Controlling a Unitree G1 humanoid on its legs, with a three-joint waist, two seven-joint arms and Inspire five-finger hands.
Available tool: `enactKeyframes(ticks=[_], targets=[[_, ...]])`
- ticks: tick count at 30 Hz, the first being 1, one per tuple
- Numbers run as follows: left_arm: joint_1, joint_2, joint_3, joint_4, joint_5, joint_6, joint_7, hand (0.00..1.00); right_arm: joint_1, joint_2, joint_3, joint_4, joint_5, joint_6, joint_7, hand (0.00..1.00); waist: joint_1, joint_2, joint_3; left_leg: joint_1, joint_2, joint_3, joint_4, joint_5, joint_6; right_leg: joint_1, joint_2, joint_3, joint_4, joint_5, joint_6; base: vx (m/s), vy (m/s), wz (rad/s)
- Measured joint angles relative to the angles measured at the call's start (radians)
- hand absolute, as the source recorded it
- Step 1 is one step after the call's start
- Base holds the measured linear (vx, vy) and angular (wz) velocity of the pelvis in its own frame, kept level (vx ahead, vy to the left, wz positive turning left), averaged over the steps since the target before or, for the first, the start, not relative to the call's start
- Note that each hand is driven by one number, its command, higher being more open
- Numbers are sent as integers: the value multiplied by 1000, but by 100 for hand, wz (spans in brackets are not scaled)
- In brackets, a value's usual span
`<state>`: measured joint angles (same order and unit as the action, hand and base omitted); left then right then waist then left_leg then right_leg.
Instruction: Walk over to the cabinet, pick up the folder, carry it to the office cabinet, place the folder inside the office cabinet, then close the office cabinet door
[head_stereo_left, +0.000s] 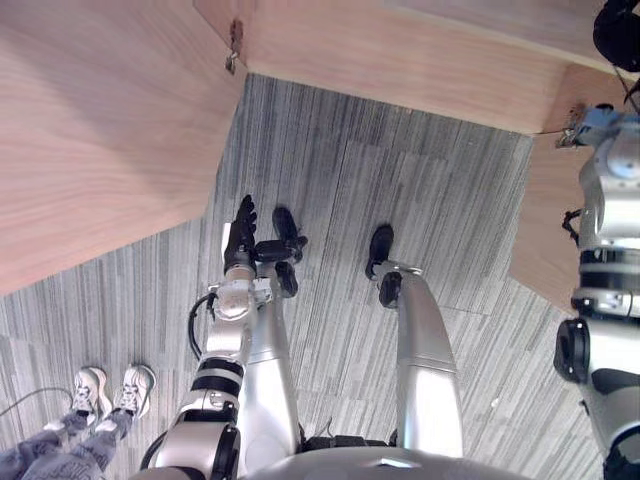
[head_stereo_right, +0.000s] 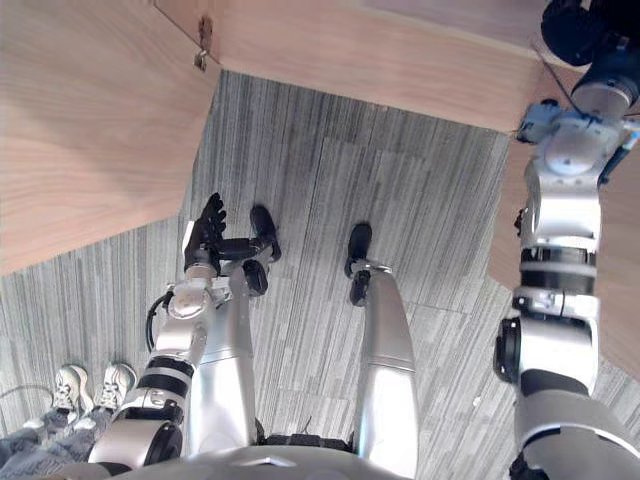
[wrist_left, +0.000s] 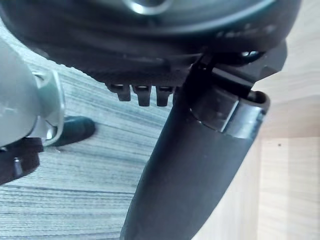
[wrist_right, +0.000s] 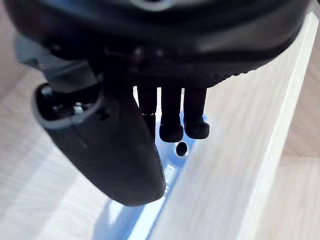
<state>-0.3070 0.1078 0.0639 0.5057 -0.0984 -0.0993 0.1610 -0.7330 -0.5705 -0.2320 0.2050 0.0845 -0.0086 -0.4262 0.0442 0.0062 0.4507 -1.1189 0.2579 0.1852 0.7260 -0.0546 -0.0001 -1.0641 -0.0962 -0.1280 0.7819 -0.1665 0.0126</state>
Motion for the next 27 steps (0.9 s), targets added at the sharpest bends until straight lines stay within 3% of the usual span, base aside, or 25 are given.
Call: enactKeyframes(ticks=[5,7,15,18,19,23,27], targets=[[10,-7,-4,2,37,14,-20,100,208,129,11,-243,56,-84,33,0,1,-1,-7,123,18,21,-9,-34,-12,120,19,15,-38,-5,4,27,-7,-16],[16,-8,-2,23,74,17,-26,100,316,188,71,-340,75,-130,82,0,-10,-3,-20,183,25,30,-15,-51,-16,184,27,19,-67,-8,3,73,11,-15],[94,-81,-4,91,151,25,-40,100,630,379,303,-403,37,-160,237,0,-25,-22,-116,399,20,75,-61,-98,-17,407,27,39,-174,-7,23,123,41,-7],[165,-82,-23,130,177,26,-38,100,753,443,370,-360,-16,-160,291,0,-27,-43,-170,519,4,106,-127,-101,-21,513,23,56,-241,-2,34,112,37,-8],[179,-82,-27,137,184,26,-39,100,777,453,377,-345,-26,-160,296,100,-29,-43,-186,533,0,107,-141,-100,-22,529,23,56,-257,0,36,121,21,-2],[256,-73,-48,225,213,27,-36,100,864,511,376,-103,-125,-158,314,100,-41,-49,-271,653,-32,124,-263,-73,-35,653,19,54,-393,36,45,129,25,3],[261,-64,-48,315,227,35,-36,100,845,534,352,203,-162,-129,314,100,-52,-41,-291,746,-80,133,-408,-7,-40,749,12,51,-536,96,52,127,30,5]])
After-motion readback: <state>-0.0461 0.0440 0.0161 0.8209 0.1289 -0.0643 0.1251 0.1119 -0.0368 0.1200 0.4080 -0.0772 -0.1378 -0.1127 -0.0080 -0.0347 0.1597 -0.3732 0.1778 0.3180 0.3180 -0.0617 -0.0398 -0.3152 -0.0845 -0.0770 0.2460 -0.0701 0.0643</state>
